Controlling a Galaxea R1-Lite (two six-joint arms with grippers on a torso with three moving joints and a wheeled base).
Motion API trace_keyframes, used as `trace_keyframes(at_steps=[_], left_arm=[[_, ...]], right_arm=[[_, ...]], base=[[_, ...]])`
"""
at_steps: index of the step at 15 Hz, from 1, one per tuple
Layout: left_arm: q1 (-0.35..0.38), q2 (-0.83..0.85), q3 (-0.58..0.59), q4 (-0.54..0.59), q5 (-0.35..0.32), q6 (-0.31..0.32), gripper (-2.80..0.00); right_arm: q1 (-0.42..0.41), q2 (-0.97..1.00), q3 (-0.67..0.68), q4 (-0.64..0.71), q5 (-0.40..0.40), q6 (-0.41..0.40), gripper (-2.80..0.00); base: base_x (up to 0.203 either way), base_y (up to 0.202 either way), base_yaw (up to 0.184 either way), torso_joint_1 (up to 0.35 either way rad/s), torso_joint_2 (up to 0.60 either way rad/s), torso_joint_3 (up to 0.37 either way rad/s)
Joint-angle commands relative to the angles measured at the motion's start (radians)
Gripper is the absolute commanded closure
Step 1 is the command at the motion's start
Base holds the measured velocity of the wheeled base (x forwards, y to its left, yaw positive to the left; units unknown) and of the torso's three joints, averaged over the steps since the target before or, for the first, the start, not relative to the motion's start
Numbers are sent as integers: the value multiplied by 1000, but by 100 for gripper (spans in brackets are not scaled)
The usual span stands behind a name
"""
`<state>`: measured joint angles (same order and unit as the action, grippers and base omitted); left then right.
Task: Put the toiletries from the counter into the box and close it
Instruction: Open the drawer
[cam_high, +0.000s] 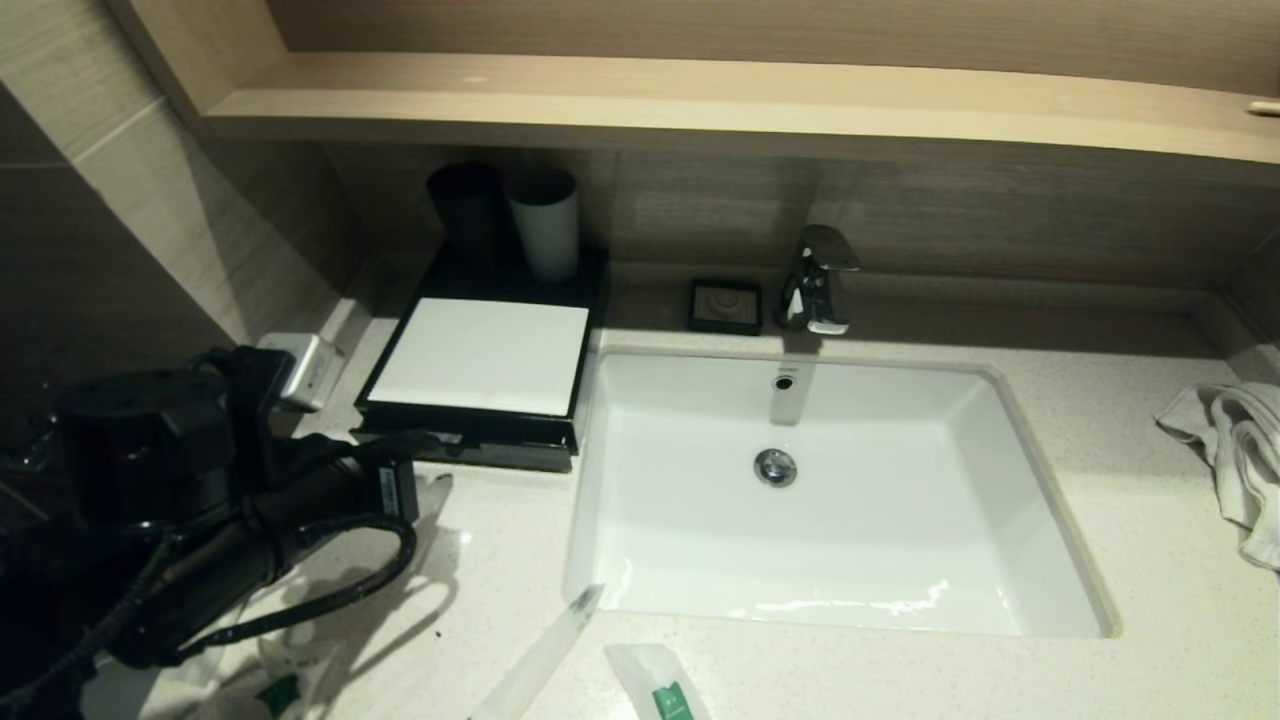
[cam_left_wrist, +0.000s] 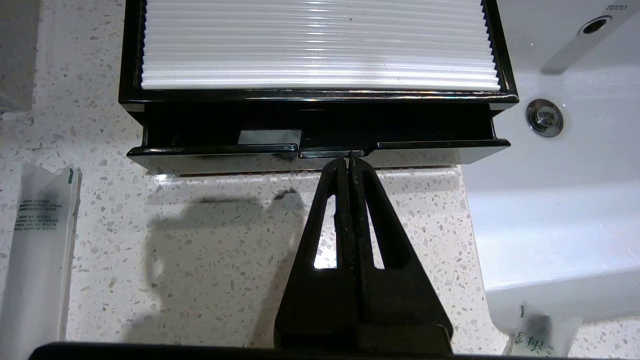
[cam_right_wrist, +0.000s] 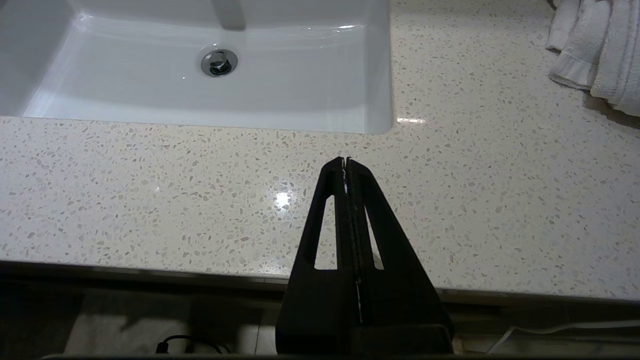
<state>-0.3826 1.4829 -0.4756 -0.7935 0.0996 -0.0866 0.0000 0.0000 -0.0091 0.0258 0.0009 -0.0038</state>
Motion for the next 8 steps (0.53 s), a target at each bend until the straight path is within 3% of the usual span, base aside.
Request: trace_keyframes(at_steps=[1,8], left_arm=[[1,1,12,0,2,-1,0],[1,23,12,34,8,-3,0]], right_arm=[[0,0,0,0,1,-1,0],[0,0,0,0,0,-1,0]], base=[[0,0,0,0,0,0],[0,0,0,0,0,0]])
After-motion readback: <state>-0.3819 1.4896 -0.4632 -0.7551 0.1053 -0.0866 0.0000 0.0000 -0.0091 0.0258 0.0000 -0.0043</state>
